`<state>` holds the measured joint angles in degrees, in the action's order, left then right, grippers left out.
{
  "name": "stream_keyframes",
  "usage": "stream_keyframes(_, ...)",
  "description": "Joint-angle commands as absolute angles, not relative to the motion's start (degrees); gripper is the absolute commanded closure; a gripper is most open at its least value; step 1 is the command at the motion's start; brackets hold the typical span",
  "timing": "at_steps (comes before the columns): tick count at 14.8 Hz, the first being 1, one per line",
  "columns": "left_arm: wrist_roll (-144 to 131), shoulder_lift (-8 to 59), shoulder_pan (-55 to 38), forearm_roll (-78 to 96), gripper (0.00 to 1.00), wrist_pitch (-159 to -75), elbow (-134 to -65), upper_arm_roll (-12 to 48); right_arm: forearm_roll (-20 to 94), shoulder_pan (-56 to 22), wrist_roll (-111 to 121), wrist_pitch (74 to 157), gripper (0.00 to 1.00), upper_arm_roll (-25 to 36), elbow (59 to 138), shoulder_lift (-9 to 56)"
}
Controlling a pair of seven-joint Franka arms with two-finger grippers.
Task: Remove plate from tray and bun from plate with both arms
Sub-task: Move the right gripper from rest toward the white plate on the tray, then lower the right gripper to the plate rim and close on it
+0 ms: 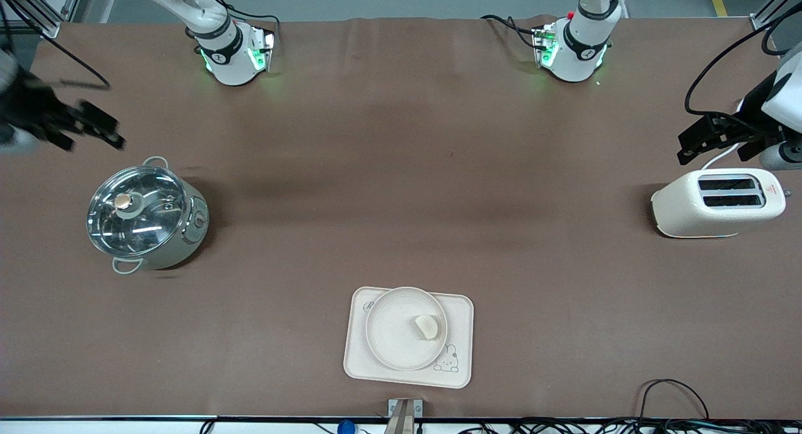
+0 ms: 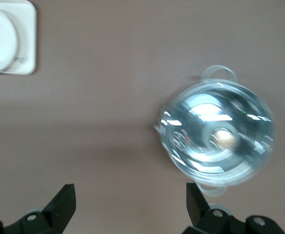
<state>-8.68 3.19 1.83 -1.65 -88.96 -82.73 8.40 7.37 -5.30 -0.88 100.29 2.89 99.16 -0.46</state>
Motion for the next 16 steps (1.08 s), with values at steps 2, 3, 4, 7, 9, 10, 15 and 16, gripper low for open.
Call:
stream_keyframes(2,-7.38,3.69,2.11,-1.93,0.00,-88.24,-81.47,8.26,17.29,-9.84,-5.08,112.64,0.00,2.90,95.11,14.29)
stream_keyframes(3,-7.64,3.78,1.59,-2.11,0.00,-88.24,-81.47,8.52,21.32,-11.24,-5.71,115.81,0.00,2.90,93.71,18.33)
stream_keyframes(4,-7.65,3.69,1.41,-2.37,0.00,-88.16,-81.47,8.70,25.36,-12.99,-6.32,118.28,0.00,2.90,92.30,21.59)
stream_keyframes(7,-8.08,3.78,1.49,-2.03,0.00,-88.15,-81.65,8.88,29.88,-18.88,-11.57,125.92,0.00,2.99,86.94,30.73)
stream_keyframes(9,-7.91,3.78,1.84,-1.58,0.00,-88.15,-81.65,8.96,29.53,-22.74,-16.85,129.80,0.01,2.99,80.63,37.67)
stream_keyframes(10,-7.91,3.69,1.93,-1.32,0.00,-88.15,-81.65,8.96,29.36,-24.42,-18.01,131.55,0.05,3.08,76.85,41.79)
stream_keyframes(15,-7.91,3.78,2.11,-0.88,0.00,-88.15,-81.74,8.96,22.33,-28.92,-18.11,141.59,0.10,3.34,63.05,58.07)
stream_keyframes(16,-7.91,3.78,2.11,-0.88,0.00,-88.15,-81.74,8.96,22.32,-28.83,-18.19,141.77,0.12,3.34,59.80,60.97)
